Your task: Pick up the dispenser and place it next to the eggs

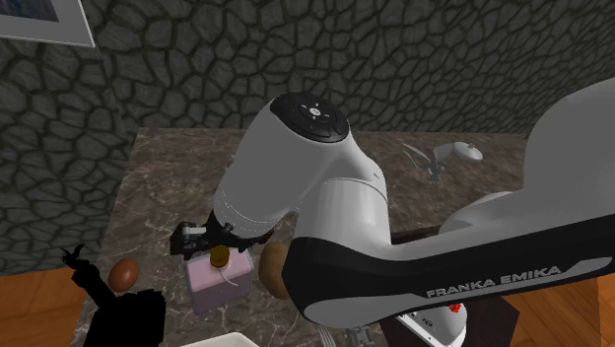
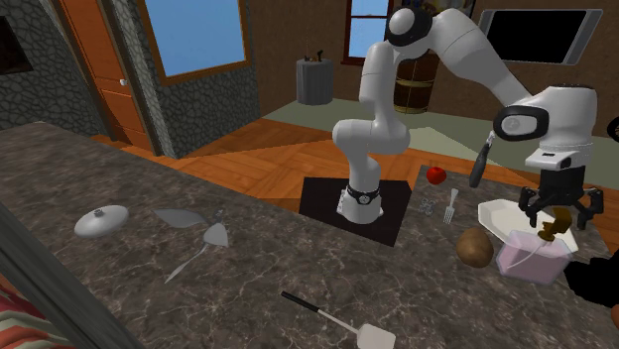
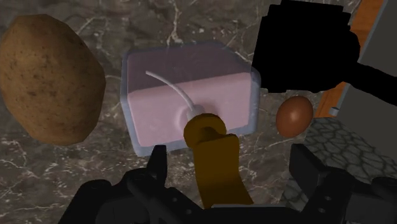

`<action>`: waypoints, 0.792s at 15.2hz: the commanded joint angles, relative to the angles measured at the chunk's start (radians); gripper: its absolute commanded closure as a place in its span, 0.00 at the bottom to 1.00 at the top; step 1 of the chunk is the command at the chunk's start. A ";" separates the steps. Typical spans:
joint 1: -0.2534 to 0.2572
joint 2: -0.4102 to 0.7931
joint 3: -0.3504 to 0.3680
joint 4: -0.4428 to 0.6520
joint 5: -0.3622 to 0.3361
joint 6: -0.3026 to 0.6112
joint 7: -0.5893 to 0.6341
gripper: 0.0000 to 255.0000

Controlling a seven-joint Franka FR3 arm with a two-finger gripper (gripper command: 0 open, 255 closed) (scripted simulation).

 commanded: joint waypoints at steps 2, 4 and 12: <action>0.045 -0.031 -0.050 0.004 0.015 -0.040 -0.011 0.00; 0.116 -0.090 -0.134 0.015 0.036 -0.120 -0.027 0.00; 0.138 -0.113 -0.162 0.021 0.042 -0.152 -0.033 0.00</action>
